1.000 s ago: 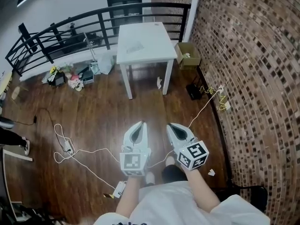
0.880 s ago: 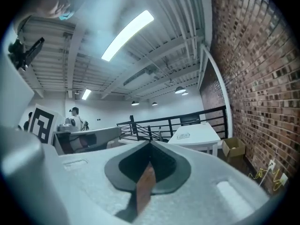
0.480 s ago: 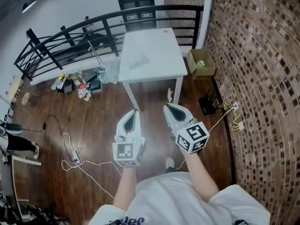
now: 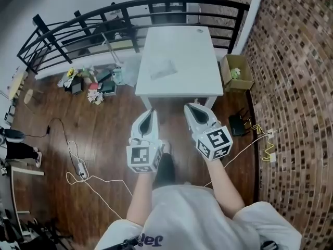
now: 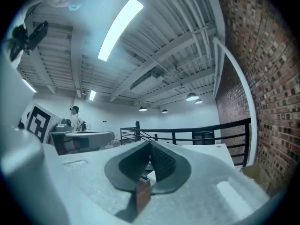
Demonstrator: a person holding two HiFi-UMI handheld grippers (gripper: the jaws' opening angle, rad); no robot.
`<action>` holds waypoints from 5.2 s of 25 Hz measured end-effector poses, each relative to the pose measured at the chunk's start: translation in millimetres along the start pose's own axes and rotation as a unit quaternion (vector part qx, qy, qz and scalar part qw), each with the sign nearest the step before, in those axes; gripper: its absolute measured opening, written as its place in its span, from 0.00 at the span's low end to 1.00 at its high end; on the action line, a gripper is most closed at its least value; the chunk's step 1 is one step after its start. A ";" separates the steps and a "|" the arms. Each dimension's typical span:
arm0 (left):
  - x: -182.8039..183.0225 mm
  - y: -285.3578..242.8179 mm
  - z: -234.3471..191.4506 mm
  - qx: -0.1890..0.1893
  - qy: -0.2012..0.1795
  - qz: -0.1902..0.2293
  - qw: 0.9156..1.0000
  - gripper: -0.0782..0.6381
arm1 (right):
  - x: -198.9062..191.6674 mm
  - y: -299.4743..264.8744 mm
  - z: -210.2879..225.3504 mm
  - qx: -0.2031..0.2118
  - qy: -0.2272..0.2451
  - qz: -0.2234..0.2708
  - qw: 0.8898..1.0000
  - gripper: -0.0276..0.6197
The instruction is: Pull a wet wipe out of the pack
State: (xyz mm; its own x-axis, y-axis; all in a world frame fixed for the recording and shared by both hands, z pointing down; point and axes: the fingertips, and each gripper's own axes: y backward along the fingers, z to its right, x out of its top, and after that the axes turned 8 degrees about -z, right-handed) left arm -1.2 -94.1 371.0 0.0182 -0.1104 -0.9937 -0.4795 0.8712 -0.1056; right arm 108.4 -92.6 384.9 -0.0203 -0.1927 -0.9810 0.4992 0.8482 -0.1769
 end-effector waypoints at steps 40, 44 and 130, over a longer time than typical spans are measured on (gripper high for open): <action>-135.5 -363.2 -233.5 -0.024 0.077 -0.142 0.987 0.13 | -180.3 -492.3 183.7 0.453 0.283 -0.501 0.681 0.19; -144.2 -362.7 -235.0 -0.019 0.091 -0.148 0.985 0.13 | -201.6 -491.1 181.0 0.462 0.269 -0.531 0.658 0.18; -42.3 -125.0 -7.4 -0.085 0.013 -0.063 0.994 0.13 | -48.2 -59.5 89.7 0.002 -0.016 -0.072 0.997 0.03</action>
State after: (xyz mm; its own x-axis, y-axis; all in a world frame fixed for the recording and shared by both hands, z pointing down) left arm 51.5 -201.9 426.5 0.0648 -0.2275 -0.9716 -0.6168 0.7563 -0.2182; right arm 157.5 -178.1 449.7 -0.0639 -0.3278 -0.9426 0.4964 0.8089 -0.3150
